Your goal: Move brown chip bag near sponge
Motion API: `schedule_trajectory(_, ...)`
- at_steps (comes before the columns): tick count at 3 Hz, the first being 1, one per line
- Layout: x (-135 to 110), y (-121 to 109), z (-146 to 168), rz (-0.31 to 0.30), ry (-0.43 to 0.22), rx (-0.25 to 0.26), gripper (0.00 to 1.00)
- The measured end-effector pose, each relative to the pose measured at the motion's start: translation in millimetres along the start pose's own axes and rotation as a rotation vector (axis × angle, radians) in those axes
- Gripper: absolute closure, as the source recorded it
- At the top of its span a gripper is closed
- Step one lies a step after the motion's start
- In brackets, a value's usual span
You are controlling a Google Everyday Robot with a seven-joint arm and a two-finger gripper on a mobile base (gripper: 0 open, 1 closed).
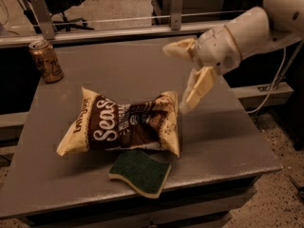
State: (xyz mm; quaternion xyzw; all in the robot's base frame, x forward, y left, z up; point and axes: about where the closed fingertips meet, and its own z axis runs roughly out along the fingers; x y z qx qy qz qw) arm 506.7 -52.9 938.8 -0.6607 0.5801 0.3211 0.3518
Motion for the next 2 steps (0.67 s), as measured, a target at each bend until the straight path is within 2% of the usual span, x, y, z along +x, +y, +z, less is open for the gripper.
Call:
schedule_trajectory(1,-12.8,-26.2,-82.3,0.001,0.044,0.174,0.0)
schedule_trajectory(2,-36.2,-38.8,-128.1,-0.048,0.045,0.283,0.0)
